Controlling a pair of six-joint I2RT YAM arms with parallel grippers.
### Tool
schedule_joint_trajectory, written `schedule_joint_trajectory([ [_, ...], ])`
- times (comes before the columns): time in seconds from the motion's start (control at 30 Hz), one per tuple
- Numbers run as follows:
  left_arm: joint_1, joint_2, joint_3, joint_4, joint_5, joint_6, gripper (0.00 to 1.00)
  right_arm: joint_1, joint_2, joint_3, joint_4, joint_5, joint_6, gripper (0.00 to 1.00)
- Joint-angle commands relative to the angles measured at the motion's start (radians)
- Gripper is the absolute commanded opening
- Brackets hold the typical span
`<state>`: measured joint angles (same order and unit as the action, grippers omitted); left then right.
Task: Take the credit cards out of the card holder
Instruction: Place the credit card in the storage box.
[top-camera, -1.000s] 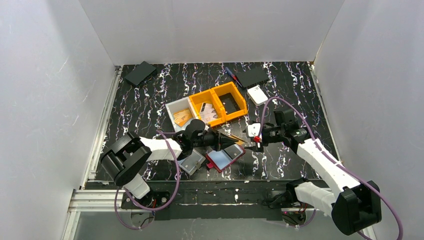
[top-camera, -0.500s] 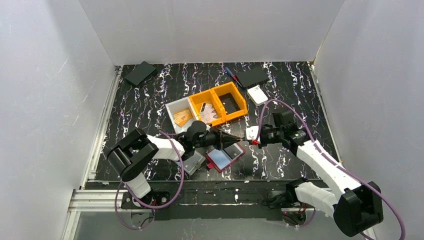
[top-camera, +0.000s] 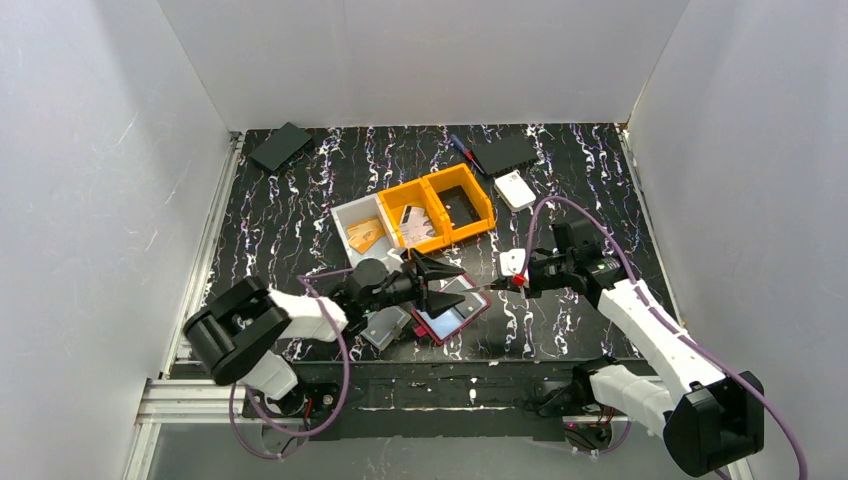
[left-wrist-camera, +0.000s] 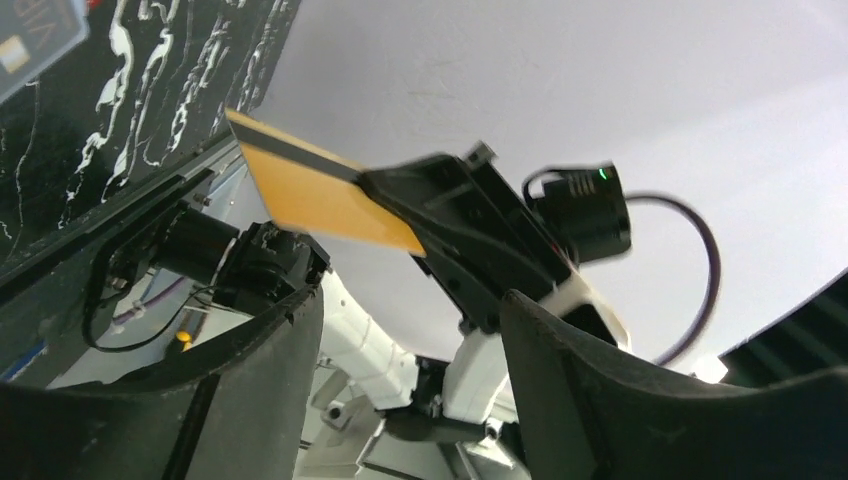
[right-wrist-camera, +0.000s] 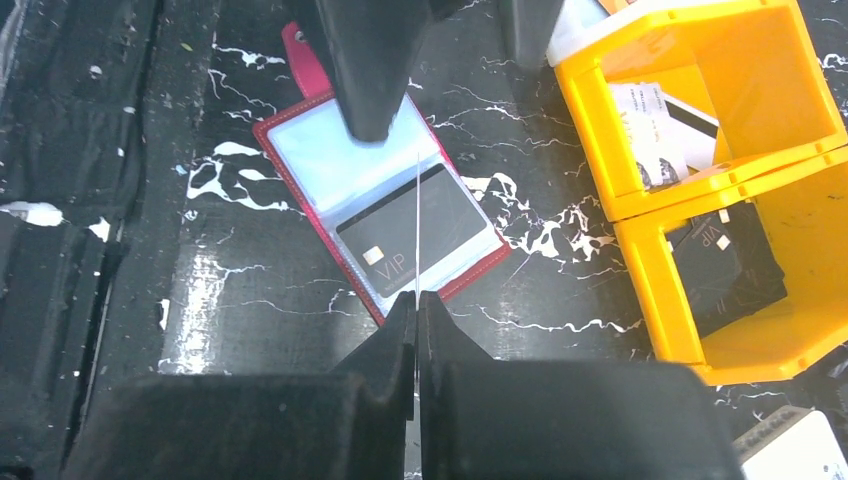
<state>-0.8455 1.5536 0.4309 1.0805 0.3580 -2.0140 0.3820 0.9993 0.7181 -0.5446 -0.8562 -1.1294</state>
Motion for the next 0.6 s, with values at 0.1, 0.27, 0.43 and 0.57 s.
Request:
schedule_joint_trajectory([
  [0.1, 0.058, -0.425, -0.057, -0.327, 0.002, 0.442, 0.66, -0.037, 0.019, 0.06, -0.014, -0.133, 0.114, 0.01],
  [0.27, 0.064, -0.712, 0.041, -0.813, -0.062, 1.006, 0.68, -0.047, 0.077, 0.066, 0.055, -0.186, 0.274, 0.01],
  [0.43, 0.069, -0.869, 0.009, -0.85, -0.11, 1.275, 0.91, -0.052, 0.137, 0.06, 0.154, -0.258, 0.448, 0.01],
  [0.57, 0.072, -0.87, 0.027, -0.85, -0.097, 1.403, 0.98, -0.055, 0.166, 0.029, 0.276, -0.325, 0.611, 0.01],
])
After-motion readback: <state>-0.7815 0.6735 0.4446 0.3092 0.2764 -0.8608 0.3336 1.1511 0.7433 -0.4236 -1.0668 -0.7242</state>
